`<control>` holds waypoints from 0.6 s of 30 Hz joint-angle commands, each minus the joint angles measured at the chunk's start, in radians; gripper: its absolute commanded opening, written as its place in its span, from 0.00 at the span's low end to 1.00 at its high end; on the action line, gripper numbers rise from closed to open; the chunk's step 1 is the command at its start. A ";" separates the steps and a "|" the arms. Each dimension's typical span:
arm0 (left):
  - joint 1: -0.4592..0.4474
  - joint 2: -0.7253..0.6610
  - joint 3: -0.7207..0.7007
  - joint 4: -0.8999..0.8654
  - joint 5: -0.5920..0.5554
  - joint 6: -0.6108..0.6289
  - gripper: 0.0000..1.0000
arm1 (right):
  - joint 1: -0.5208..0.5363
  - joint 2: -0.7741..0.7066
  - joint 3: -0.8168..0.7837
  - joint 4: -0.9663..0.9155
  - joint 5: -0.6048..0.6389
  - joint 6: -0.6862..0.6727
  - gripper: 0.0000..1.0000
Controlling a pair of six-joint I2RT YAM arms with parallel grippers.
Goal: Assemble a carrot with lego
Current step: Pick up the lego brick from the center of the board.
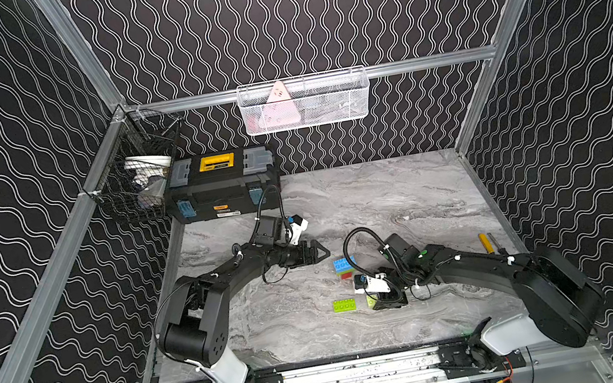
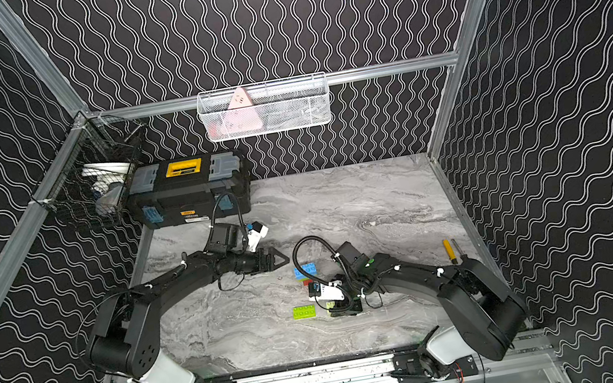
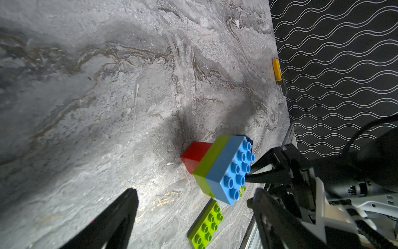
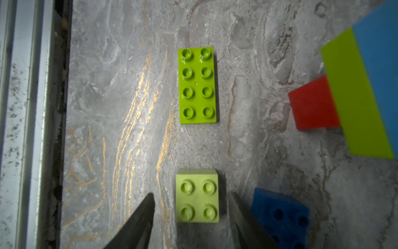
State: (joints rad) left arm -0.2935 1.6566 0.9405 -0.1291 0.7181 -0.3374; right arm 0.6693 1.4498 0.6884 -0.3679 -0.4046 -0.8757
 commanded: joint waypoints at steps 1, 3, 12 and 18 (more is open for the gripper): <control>0.001 0.003 0.007 -0.004 0.010 0.019 0.89 | 0.006 0.015 0.006 0.023 0.011 -0.018 0.54; 0.001 0.005 0.007 -0.002 0.016 0.015 0.89 | 0.008 0.026 0.009 0.018 0.019 -0.024 0.50; 0.001 0.018 0.007 0.003 0.029 0.007 0.88 | 0.010 0.046 0.022 -0.003 0.023 -0.044 0.36; 0.001 0.046 0.008 0.002 0.049 -0.014 0.88 | 0.010 -0.004 0.050 -0.046 0.004 -0.060 0.18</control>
State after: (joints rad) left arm -0.2939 1.6932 0.9405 -0.1276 0.7414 -0.3416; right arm 0.6788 1.4708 0.7208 -0.3786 -0.3798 -0.9169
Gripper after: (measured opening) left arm 0.883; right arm 0.238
